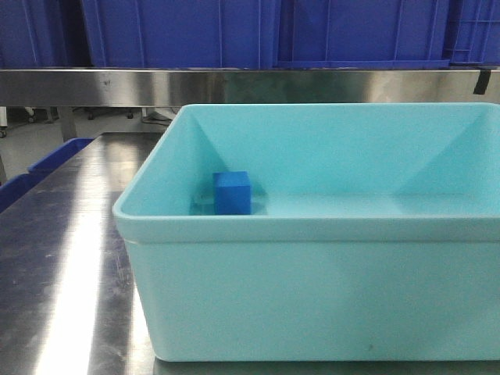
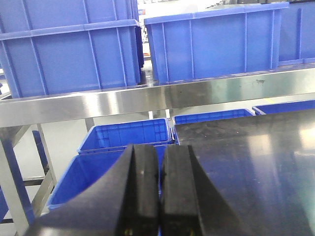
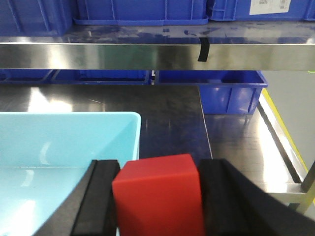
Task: Pick red cube and place on left shelf
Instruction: 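Lift the red cube up out of the light-blue bin with the right gripper, then drive the base away from the table, turning toward the aisle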
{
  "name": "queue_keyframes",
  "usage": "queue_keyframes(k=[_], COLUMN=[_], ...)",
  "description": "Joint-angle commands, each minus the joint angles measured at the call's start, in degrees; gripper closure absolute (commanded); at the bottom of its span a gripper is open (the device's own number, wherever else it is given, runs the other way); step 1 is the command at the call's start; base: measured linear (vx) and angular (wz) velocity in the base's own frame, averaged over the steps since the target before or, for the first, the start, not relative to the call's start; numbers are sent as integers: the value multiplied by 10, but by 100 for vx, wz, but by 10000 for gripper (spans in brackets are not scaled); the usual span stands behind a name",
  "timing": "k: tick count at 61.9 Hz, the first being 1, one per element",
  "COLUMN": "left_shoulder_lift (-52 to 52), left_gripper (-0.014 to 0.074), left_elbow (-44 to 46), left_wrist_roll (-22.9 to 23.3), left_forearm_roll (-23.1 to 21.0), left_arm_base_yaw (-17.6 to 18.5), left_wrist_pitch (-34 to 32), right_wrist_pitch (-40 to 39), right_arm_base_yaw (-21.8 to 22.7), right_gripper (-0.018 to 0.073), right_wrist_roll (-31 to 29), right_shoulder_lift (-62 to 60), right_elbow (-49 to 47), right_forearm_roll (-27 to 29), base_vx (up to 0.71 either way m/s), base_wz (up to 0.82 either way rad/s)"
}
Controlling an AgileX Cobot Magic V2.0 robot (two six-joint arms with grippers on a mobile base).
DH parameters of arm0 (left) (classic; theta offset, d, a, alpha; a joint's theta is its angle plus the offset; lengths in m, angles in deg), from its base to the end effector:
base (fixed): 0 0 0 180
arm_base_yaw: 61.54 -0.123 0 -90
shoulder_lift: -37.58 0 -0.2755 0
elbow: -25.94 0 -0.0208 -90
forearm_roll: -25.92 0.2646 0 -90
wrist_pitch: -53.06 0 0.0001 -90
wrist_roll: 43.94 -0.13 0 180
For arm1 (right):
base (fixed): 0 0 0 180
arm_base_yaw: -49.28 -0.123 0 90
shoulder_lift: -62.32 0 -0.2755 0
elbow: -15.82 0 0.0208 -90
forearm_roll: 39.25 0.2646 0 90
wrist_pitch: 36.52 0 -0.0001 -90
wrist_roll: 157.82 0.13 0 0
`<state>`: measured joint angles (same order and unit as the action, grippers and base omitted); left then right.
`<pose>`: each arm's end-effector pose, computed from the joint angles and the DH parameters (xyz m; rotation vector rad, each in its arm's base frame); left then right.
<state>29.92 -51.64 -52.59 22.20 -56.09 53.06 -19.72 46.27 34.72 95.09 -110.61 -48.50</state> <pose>0.1179 -0.0113 0.2131 0.1346 1.4816 -0.0073 0.1577 0.0022 0.2806 0.0437 1.7959 0.0418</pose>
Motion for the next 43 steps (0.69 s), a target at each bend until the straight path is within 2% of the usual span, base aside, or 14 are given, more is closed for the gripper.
queue_keyframes(k=[1, 43], left_shoulder_lift=[-5, -5], left_gripper=[491, 491], left_elbow=[-13, -13], left_wrist_roll=[-1, -1], left_forearm_roll=[-1, -1], left_arm_base_yaw=[5, 5], left_wrist_pitch=[-48, -48], right_wrist_pitch=[-61, -57], right_arm_base_yaw=[3, 3], right_gripper=[503, 503], right_wrist_roll=[0, 0], right_shoulder_lift=[0, 1], right_elbow=[-17, -17], right_forearm_roll=[-8, -8], base_vx=[0, 0], base_wz=[0, 0])
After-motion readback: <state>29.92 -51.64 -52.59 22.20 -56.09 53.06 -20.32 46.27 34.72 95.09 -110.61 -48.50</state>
